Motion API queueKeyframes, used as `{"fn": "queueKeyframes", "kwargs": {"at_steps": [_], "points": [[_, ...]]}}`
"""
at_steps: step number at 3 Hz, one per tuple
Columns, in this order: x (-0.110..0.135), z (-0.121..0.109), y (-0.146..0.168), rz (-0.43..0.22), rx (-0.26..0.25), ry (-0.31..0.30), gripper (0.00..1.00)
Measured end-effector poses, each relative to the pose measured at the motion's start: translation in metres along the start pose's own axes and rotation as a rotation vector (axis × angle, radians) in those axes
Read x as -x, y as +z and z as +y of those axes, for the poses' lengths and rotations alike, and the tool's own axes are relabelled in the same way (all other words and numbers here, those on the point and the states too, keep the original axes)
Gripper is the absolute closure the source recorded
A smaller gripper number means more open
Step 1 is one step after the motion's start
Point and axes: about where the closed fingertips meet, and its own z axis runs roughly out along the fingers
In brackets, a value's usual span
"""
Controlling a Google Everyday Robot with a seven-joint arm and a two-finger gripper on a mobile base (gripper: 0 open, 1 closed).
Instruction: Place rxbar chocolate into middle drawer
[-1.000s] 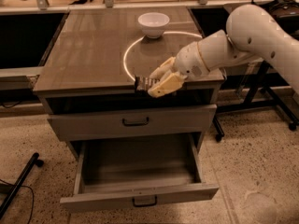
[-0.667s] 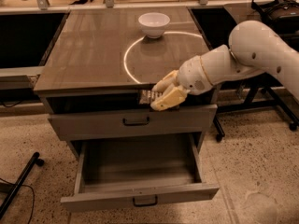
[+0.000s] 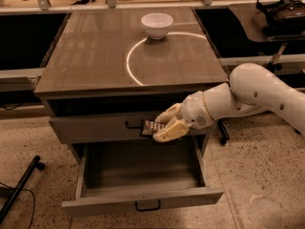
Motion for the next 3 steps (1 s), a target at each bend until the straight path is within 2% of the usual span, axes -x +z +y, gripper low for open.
{"fn": "queueKeyframes", "kwargs": {"at_steps": [1, 2, 3], "points": [[0.000, 0.000, 0.000, 0.000, 0.000, 0.000, 1.00], [-0.018, 0.002, 0.007, 0.014, -0.014, -0.016, 1.00], [-0.057, 0.003, 0.019, 0.039, -0.041, -0.021, 1.00]]}}
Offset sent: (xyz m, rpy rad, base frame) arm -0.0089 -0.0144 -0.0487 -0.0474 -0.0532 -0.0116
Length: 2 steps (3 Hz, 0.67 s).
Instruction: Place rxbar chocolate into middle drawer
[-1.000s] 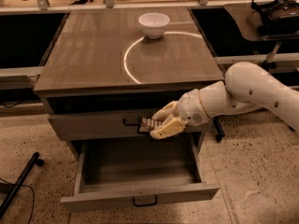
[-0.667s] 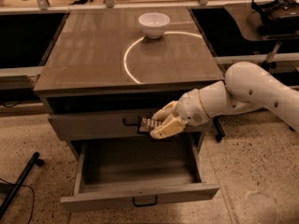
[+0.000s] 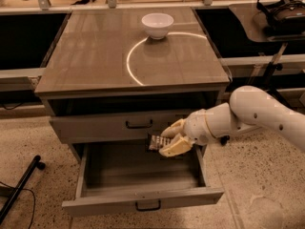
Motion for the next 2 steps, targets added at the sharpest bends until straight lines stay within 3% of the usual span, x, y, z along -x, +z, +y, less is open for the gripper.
{"fn": "queueKeyframes", "kwargs": {"at_steps": [1, 2], "points": [[-0.038, -0.003, 0.014, 0.005, -0.028, 0.024, 1.00], [-0.077, -0.011, 0.038, -0.024, -0.025, 0.089, 1.00]]}}
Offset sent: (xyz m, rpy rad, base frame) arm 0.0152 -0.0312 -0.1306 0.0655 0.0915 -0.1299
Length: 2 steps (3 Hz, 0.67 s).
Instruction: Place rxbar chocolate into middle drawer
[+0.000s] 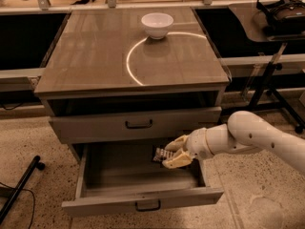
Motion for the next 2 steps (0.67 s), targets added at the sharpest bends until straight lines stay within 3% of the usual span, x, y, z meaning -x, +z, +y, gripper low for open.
{"fn": "queueKeyframes", "kwargs": {"at_steps": [1, 2], "points": [[-0.001, 0.000, 0.002, -0.001, 0.003, 0.003, 1.00], [-0.026, -0.010, 0.023, -0.019, -0.007, 0.034, 1.00]]}}
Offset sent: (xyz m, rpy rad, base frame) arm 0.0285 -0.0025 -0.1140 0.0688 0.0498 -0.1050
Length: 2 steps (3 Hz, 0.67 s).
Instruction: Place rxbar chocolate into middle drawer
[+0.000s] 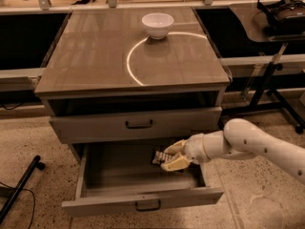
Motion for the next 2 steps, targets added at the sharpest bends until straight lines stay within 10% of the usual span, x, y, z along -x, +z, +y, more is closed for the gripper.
{"fn": "queueKeyframes", "kwargs": {"at_steps": [2], "points": [[-0.072, -0.029, 0.065, 0.008, -0.063, 0.118, 0.73]]}}
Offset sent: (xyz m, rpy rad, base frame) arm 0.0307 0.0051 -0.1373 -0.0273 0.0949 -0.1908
